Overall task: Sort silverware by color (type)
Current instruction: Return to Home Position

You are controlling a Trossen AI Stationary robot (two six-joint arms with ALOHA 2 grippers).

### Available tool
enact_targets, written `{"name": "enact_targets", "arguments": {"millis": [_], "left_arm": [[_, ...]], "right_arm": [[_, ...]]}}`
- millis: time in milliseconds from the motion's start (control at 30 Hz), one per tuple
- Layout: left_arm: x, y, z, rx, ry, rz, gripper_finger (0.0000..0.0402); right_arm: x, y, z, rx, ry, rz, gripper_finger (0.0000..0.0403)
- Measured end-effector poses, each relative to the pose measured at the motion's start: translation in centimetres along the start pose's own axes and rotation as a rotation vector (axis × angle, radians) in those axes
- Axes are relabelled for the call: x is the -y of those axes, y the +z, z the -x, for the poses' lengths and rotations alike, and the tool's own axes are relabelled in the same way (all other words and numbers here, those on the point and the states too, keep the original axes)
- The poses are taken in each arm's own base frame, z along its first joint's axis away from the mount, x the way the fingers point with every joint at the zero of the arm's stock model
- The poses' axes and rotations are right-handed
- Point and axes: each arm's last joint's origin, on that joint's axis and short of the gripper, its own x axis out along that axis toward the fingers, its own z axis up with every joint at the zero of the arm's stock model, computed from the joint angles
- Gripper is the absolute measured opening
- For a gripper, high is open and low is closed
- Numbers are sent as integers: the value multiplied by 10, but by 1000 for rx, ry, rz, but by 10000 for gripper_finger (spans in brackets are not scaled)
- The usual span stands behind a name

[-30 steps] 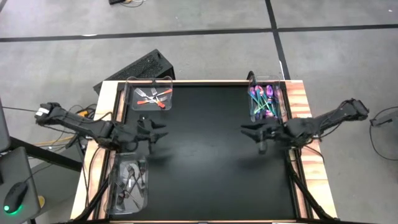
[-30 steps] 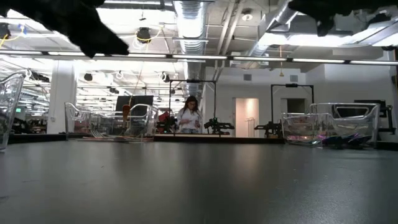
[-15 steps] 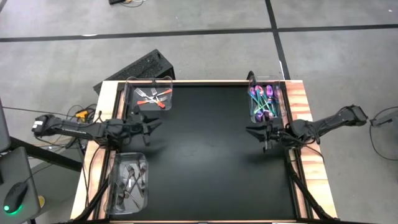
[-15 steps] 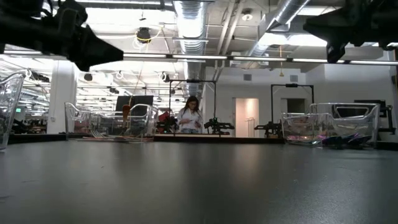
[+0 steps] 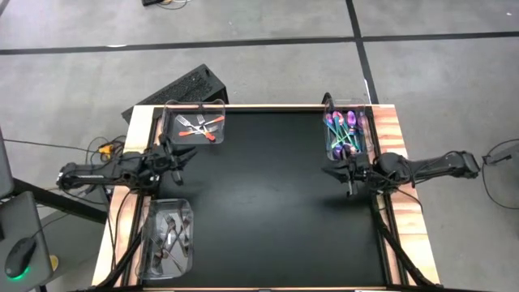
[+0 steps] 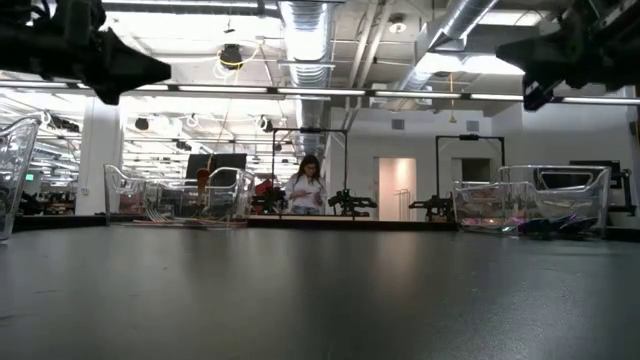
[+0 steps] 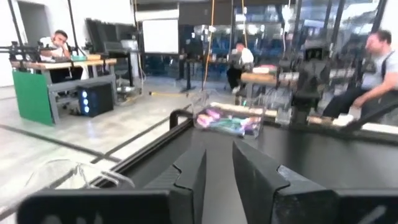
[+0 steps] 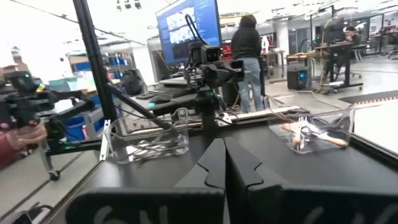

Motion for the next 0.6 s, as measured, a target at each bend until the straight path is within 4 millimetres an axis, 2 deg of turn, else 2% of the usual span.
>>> {"name": "enact_targets", "arguments": {"millis": [67, 200, 300, 467, 600], "left_arm": [[0, -7, 0, 33, -6, 20, 57], [3, -27, -6, 79, -7, 9, 25], [2, -30, -6, 56, 18, 20, 4], [2, -23, -6, 118, 12, 56, 2], [4, -16, -4, 194, -92, 106, 0]], "right_arm": [[2, -11, 2, 7, 0, -19, 12], [2, -13, 2, -17, -2, -32, 9], [2, -11, 3, 3, 19, -21, 9], [2, -11, 8, -2, 32, 36, 9], [1, -13, 11, -20, 54, 35, 10]]}}
